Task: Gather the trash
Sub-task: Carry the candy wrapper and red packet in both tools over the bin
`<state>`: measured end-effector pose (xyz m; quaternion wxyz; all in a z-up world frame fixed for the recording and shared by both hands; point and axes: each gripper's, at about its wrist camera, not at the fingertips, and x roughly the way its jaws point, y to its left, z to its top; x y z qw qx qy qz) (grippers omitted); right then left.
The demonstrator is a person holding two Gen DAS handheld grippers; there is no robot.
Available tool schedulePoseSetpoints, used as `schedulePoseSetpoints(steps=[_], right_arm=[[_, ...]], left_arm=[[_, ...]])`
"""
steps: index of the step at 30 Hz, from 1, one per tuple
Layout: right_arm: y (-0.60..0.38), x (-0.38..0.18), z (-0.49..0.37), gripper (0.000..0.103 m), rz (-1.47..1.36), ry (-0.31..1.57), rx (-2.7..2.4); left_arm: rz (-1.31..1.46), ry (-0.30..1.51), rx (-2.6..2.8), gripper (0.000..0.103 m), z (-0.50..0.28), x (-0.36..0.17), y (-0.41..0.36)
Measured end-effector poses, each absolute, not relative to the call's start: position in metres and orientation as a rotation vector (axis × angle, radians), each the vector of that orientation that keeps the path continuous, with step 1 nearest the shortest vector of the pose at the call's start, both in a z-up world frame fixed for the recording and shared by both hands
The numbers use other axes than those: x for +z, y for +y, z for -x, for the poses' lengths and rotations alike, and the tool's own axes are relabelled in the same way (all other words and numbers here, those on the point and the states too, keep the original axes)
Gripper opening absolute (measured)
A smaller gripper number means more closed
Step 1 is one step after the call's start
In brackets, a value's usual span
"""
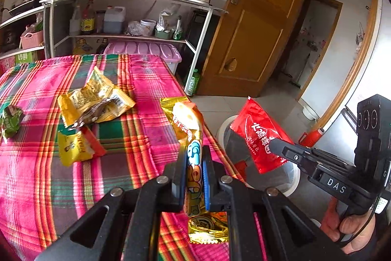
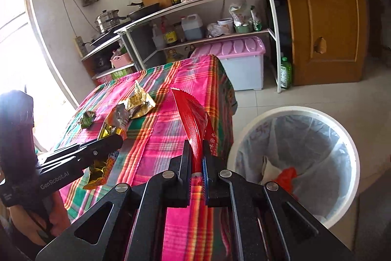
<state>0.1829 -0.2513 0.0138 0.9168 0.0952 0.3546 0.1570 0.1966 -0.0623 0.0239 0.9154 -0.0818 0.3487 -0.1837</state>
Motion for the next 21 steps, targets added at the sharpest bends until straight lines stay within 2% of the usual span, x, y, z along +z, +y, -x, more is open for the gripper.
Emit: schedulePoseSetpoints(steps=[21], right_arm=[[-0.337, -0.012, -0.180, 0.007, -0.285, 0.772, 0.148]], left_arm=[[0.114, 0.806, -0.547, 0.012, -0.227, 0.002, -0.162]])
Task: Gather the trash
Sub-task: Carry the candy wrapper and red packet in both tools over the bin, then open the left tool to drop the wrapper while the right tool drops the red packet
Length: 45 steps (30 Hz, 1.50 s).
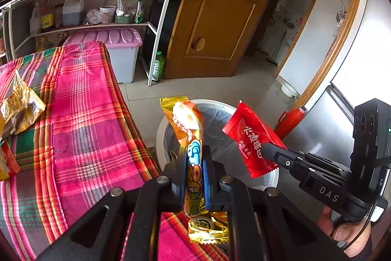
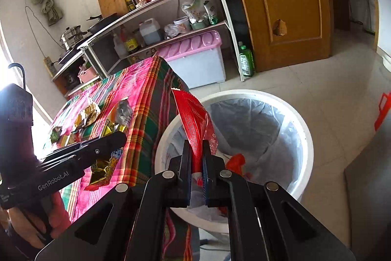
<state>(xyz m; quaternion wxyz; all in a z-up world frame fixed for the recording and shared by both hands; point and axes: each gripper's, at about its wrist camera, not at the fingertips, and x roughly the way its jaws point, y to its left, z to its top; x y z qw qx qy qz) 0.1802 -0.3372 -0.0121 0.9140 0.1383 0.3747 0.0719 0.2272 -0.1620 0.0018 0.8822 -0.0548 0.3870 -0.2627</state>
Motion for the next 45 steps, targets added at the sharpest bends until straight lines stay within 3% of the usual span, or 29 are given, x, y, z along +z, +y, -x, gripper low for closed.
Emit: schedulePoseSetpoints(steps=[14, 18, 25, 29, 45], right_arm=[[-0.358, -0.033, -0.185, 0.007, -0.326, 0.830, 0.110], [-0.364, -0.036, -0.187, 0.011, -0.341, 0.839, 0.090], [-0.364, -0.036, -0.185, 0.025, -0.340, 0.833, 0.081], [-0.363, -0.032, -0.184, 0.026, -0.337, 0.825, 0.084], [-0.336, -0.001, -0.166, 0.026, -0.309, 0.735, 0.181]], left_arm=[[0.106, 0.887, -0.566, 0.012, -0.241, -0.020, -0.193], [0.119, 0.908, -0.563, 0.017, -0.247, -0.024, -0.195], [0.133, 0.925, -0.567, 0.023, -0.248, -0.026, -0.197], [0.138, 0.918, -0.574, 0.029, -0.248, -0.025, -0.196], [0.204, 0.805, -0.551, 0.029, -0.218, 0.005, -0.147]])
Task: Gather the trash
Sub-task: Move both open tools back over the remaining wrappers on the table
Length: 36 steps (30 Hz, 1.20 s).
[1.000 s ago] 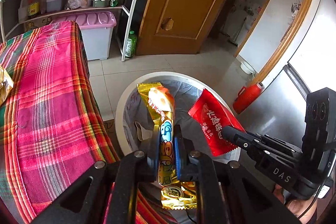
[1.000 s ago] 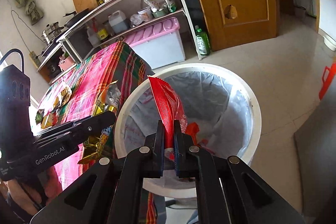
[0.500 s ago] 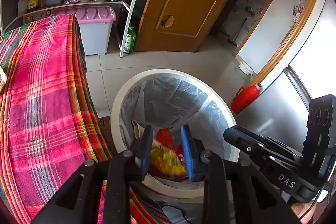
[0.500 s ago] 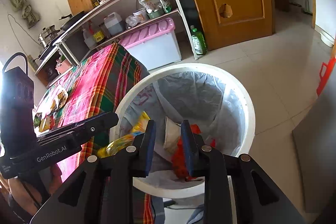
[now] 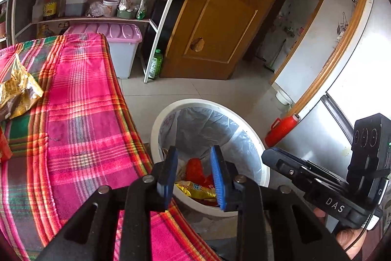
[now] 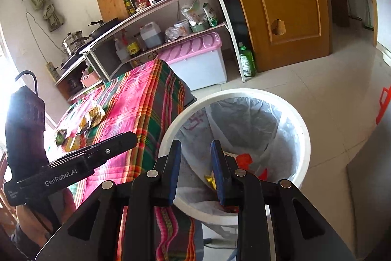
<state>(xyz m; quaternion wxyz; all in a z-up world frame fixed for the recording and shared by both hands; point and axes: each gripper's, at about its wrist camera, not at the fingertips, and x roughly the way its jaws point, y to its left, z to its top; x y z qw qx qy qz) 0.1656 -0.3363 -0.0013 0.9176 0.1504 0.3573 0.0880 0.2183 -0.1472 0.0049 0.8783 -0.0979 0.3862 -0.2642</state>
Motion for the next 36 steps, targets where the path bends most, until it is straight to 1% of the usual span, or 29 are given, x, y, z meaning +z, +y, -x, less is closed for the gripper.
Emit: schedulePoseSetpoints(steps=[9, 18, 20, 22, 24, 36], right_arm=[[-0.299, 0.013, -0.164, 0.026, -0.273, 0.709, 0.251], [-0.254, 0.014, -0.166, 0.026, -0.224, 0.729, 0.337], [-0.245, 0.013, -0.167, 0.029, -0.224, 0.735, 0.354], [-0.235, 0.013, -0.170, 0.042, -0.228, 0.743, 0.377], [-0.225, 0.013, -0.172, 0.048, -0.231, 0.749, 0.403], [-0.134, 0.016, -0.191, 0.049, -0.106, 0.776, 0.557]], left_arm=[[0.228, 0.724, -0.455, 0.029, -0.200, 0.020, -0.091], [0.255, 0.692, -0.336, 0.029, -0.184, 0.016, -0.030], [0.263, 0.690, -0.317, 0.029, -0.181, 0.014, -0.019], [0.270, 0.687, -0.296, 0.029, -0.177, 0.012, -0.007], [0.277, 0.683, -0.274, 0.029, -0.173, 0.012, 0.005], [0.295, 0.661, -0.128, 0.029, -0.164, 0.012, 0.089]])
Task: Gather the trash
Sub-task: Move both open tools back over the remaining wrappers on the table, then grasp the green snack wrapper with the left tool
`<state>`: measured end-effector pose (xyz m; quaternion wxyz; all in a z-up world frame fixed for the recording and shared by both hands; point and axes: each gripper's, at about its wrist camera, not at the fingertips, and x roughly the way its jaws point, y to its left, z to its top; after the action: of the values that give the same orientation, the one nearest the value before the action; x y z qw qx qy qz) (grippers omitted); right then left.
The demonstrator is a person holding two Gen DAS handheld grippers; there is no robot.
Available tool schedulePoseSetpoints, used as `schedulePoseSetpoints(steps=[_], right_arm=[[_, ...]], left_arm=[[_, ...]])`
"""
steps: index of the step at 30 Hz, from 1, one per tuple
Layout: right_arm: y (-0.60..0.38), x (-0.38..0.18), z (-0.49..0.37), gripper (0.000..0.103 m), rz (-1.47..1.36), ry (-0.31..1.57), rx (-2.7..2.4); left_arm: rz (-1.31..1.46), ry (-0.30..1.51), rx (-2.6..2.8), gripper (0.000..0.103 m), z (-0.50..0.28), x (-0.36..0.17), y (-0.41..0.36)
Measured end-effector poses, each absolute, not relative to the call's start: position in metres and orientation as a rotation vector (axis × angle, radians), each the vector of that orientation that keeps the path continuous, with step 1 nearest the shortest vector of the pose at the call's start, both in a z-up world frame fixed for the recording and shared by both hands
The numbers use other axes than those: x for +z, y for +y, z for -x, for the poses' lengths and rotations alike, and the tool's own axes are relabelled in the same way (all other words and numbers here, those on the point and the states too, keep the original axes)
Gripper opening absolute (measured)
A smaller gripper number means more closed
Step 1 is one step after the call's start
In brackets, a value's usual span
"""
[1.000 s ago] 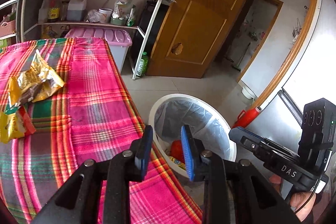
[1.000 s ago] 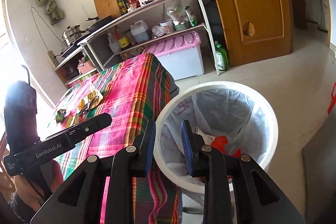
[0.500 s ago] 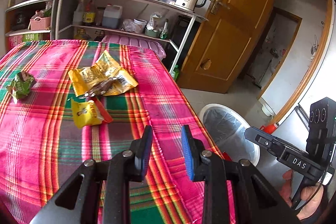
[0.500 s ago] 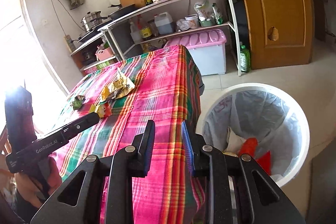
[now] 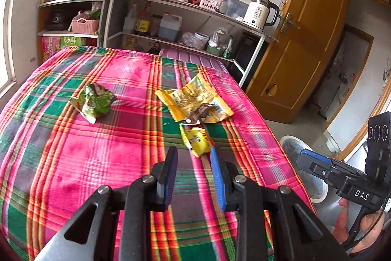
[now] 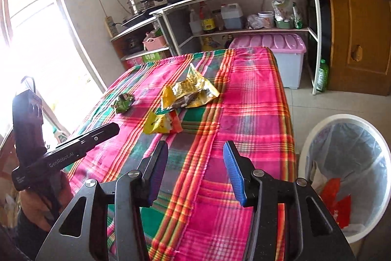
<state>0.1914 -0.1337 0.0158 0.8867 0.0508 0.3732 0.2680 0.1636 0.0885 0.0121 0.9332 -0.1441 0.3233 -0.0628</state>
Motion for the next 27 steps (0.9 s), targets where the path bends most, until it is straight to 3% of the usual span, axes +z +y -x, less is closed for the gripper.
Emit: schedulePoseSetpoints(steps=[7, 11, 27], right_arm=[[-0.089, 0.008, -0.207, 0.050, -0.028, 0.795, 0.612], [-0.068, 0.002, -0.219, 0.051, 0.029, 0.807, 0.620], [-0.015, -0.029, -0.258, 0.051, 0.152, 0.873, 0.615]], left_arm=[[0.274, 0.654, -0.075, 0.030, -0.163, 0.014, 0.123], [0.266, 0.640, -0.049, 0.049, -0.166, 0.017, 0.142], [0.209, 0.687, 0.009, 0.061, -0.215, 0.010, 0.201]])
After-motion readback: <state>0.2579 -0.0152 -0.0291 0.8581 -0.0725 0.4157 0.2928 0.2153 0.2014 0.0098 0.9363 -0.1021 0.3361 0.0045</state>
